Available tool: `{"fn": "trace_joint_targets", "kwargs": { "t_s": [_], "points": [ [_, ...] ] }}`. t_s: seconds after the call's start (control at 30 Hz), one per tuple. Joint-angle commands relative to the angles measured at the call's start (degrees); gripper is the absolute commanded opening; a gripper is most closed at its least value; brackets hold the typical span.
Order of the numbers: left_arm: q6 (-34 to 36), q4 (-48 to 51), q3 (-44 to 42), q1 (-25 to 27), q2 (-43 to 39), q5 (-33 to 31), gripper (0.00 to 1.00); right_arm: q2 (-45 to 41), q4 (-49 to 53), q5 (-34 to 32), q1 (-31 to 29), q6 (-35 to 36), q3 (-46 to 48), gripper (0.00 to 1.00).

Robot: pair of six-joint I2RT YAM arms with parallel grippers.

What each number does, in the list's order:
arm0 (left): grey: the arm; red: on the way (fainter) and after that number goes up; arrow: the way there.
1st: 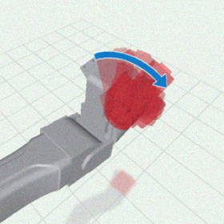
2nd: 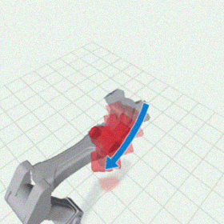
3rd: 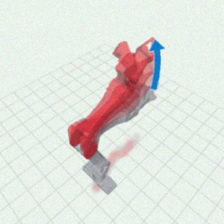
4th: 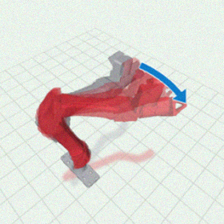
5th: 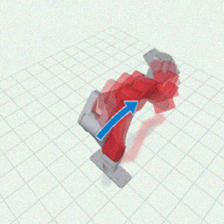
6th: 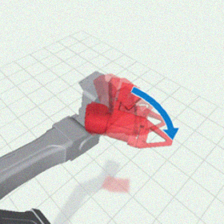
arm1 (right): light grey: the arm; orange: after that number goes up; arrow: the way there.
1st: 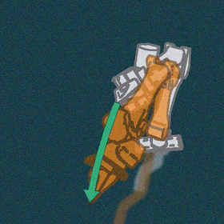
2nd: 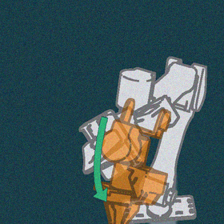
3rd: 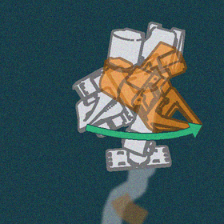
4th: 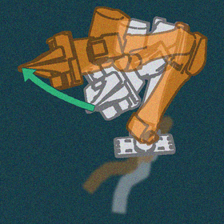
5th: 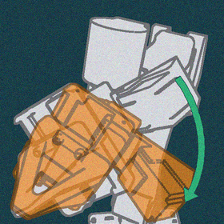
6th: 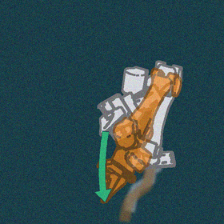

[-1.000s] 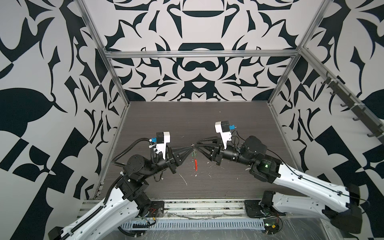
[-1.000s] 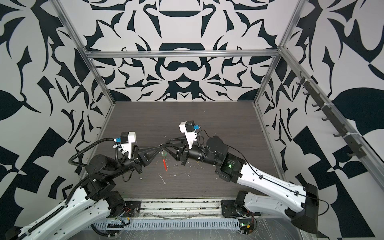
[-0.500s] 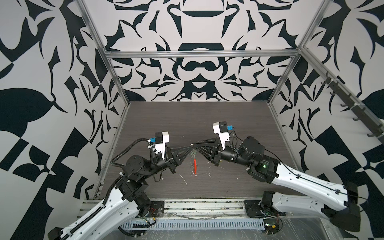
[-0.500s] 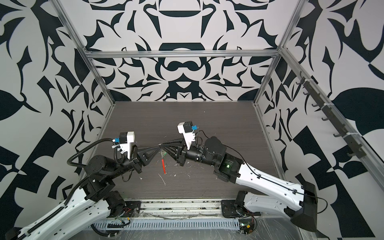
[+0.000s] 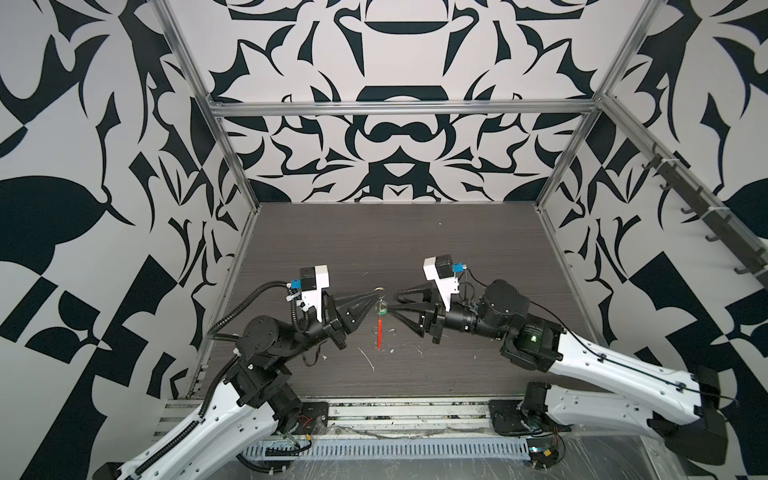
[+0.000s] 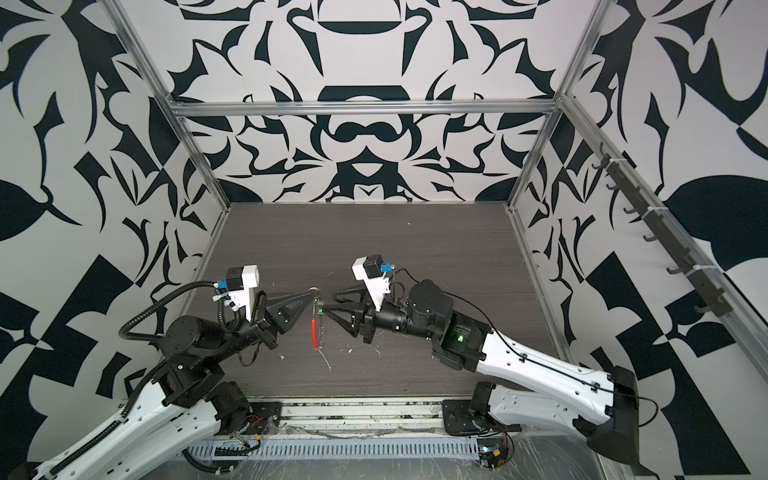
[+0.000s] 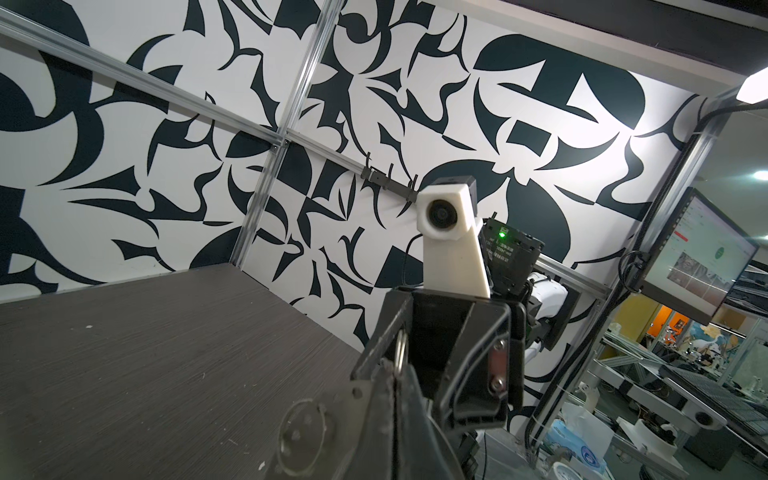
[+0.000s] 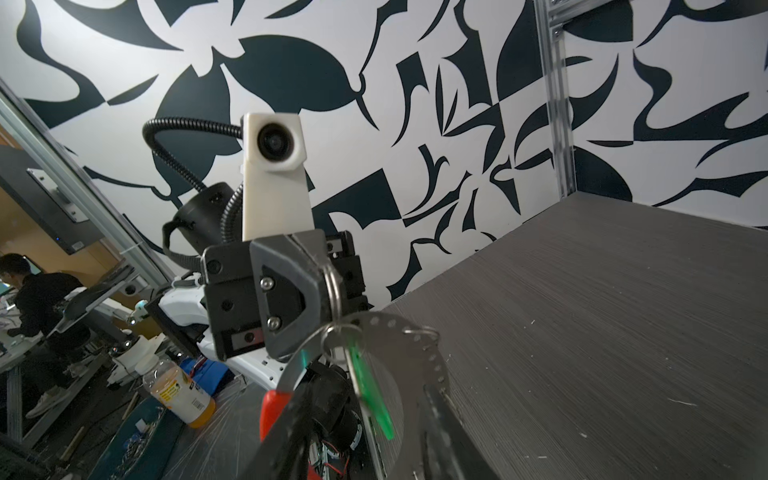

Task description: Remove the keys from the keyring

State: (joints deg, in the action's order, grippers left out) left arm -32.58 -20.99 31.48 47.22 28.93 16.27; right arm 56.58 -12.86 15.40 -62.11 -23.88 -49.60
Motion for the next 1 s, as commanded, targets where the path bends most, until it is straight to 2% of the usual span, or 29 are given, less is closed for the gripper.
{"fn": "trace_joint_targets", "kwargs": {
  "t_s": [0.0,0.17,0.43,0.77,0.97],
  "points": [
    [0.67,-0.89,-0.1,0.06,-0.76,-0.47,0.0,-0.62,0.21,-1.17,-1.07,3.48,0.03,0.45],
    [0.33,-1.41,-0.17,0.1,-0.29,0.02,0.0,0.94,0.09,-1.4,-2.41,4.78,-1.02,0.45],
    [-0.38,-2.14,-0.2,0.11,0.03,0.94,0.0,1.78,0.7,-5.97,-3.02,6.83,-2.05,0.46],
    [-0.51,-2.47,-0.28,0.16,0.69,1.32,0.0,3.57,-0.94,-2.64,-3.3,8.1,-3.98,0.46],
    [-0.47,-2.21,-0.37,0.06,0.52,1.13,0.0,3.98,-1.11,-3.24,-3.39,8.33,-4.19,0.38]
  ]
}}
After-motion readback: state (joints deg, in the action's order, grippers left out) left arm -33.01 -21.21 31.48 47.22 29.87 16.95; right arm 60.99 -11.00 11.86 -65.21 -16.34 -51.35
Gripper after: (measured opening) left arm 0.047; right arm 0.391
